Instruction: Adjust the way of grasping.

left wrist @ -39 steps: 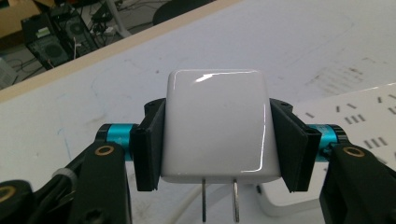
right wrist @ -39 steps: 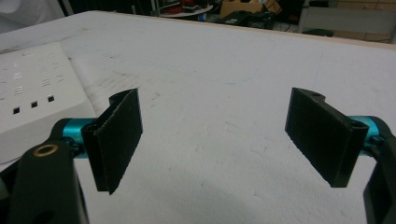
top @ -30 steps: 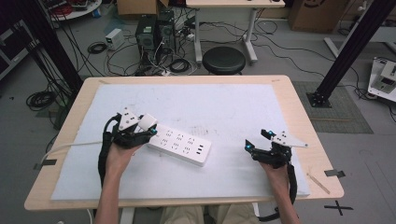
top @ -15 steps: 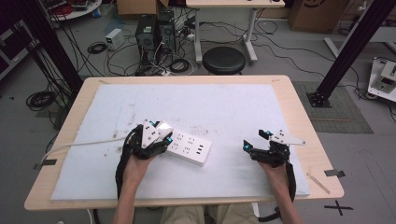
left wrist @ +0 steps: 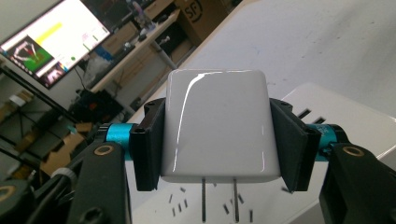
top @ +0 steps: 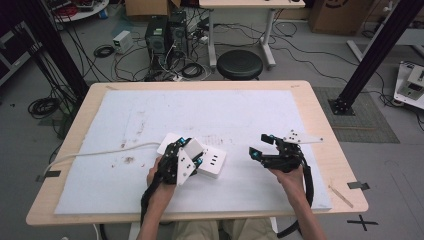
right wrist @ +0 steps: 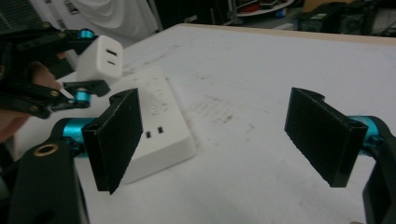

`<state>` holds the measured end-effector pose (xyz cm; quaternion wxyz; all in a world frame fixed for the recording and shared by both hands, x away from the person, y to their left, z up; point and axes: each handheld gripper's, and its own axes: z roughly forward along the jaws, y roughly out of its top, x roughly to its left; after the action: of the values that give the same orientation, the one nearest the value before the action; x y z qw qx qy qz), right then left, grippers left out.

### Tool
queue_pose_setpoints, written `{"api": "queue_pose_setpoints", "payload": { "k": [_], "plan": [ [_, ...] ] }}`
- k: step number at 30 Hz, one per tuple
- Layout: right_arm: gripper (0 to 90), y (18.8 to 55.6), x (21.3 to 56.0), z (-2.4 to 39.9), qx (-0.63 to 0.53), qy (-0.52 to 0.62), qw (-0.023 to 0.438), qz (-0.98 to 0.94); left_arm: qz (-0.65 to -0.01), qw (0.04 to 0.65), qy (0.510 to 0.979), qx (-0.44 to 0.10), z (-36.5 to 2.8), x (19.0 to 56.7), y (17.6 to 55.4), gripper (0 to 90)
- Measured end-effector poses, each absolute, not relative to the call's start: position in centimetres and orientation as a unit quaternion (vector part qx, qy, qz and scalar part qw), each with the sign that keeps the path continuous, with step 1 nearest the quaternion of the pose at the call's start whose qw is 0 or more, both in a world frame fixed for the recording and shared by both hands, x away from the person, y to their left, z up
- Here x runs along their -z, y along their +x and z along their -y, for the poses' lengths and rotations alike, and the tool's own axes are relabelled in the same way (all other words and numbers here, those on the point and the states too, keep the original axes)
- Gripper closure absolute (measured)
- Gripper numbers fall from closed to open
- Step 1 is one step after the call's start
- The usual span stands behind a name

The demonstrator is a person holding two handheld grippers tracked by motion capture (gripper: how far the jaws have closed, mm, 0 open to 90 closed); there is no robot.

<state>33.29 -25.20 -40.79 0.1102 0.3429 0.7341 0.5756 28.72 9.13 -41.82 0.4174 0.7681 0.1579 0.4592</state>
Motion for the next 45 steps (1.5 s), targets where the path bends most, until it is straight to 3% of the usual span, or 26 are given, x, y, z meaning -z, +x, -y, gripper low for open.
{"api": "queue_pose_setpoints", "payload": {
  "k": [12, 20, 33, 45],
  "plan": [
    [19.8, 34.0, 40.0, 21.3, -0.594, 0.294, -0.013, -0.749, -0.075, 0.425, 0.745, -0.509, -6.0, 43.0, 27.4, 42.4],
    [23.4, 34.3, 40.3, 20.0, -0.596, 0.277, -0.054, -0.752, -0.051, 0.437, 0.731, -0.521, -5.1, 43.3, 27.1, 42.4],
    [23.5, 34.8, 40.6, 19.2, -0.596, 0.25, -0.084, -0.758, 0.015, 0.433, 0.705, -0.561, -4.3, 43.5, 26.1, 42.4],
    [26.5, 34.4, 40.4, 18.9, -0.605, 0.202, -0.071, -0.767, 0.043, 0.43, 0.693, -0.577, -3.6, 43.5, 25.4, 42.5]
  ]
}}
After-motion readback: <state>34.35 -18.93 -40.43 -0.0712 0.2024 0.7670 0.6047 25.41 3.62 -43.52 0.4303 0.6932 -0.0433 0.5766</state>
